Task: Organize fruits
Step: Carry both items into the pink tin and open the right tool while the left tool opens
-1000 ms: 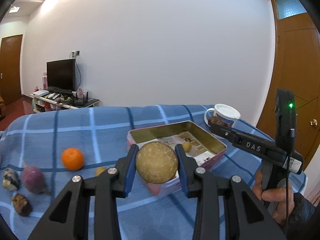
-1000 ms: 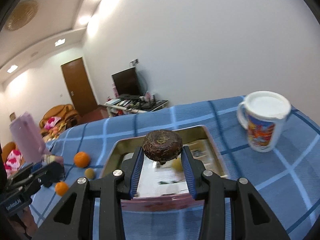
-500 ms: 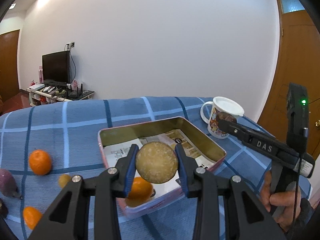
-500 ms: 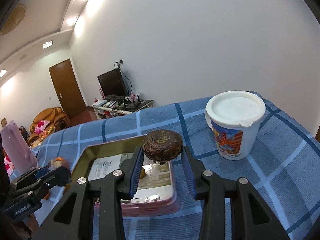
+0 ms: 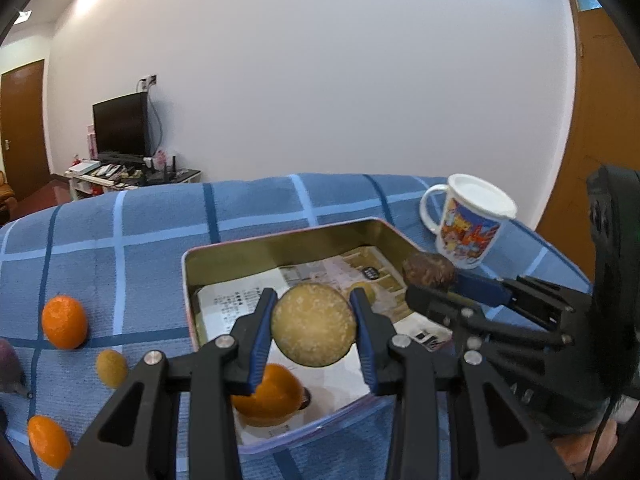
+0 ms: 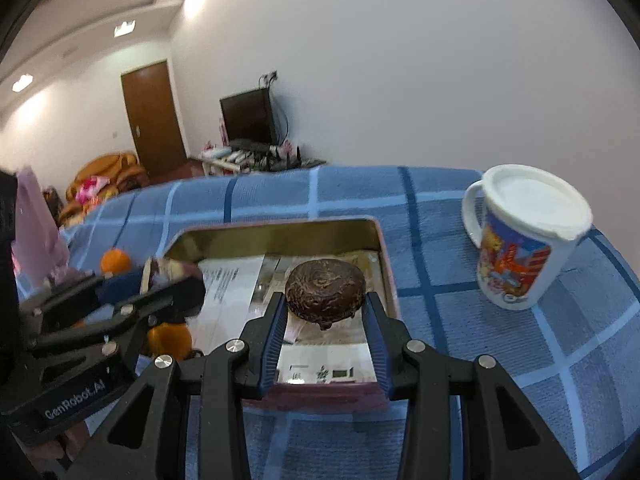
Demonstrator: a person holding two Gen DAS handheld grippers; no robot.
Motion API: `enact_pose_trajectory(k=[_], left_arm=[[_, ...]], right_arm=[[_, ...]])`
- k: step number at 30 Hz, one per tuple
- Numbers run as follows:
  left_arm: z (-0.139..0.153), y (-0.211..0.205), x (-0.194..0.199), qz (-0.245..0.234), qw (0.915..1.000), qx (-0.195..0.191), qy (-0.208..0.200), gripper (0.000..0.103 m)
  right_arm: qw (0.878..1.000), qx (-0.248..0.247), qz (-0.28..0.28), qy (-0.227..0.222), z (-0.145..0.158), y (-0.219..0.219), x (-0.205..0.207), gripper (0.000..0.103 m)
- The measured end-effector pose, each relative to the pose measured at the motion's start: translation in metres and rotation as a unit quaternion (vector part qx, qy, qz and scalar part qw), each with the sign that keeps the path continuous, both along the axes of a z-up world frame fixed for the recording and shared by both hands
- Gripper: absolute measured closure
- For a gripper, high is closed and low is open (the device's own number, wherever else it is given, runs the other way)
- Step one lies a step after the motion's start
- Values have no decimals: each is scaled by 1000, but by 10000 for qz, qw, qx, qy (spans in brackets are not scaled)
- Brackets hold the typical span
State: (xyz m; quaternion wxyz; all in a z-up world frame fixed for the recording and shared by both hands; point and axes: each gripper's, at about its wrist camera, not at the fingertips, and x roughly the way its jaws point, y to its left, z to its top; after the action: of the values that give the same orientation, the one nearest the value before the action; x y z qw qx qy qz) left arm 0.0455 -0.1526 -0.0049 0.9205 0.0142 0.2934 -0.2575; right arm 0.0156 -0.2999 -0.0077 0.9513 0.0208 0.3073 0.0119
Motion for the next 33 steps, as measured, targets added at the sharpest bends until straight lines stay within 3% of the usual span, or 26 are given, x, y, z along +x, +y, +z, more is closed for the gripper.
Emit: enact_pose_trajectory(k=[8, 24, 27, 29, 33], left_arm=[[-4, -2, 7, 58, 9998, 80, 158, 64], [-10, -1, 14, 258, 9989, 134, 382, 62], [-10, 2, 15, 386, 9985, 115, 381, 54], [-9, 8, 16, 545, 9978, 56, 374, 42], [-3, 15, 12, 617, 9978, -81, 244, 31]], right_arm=[[9994, 103, 204, 279, -7, 4, 8, 62], [9988, 123, 370, 288, -9, 15, 11, 58], [9990, 180, 289, 284, -9, 11, 10, 54], [9991, 281, 204, 260, -8, 5, 9, 45], [9965, 793, 191, 159, -5, -7, 6, 39]])
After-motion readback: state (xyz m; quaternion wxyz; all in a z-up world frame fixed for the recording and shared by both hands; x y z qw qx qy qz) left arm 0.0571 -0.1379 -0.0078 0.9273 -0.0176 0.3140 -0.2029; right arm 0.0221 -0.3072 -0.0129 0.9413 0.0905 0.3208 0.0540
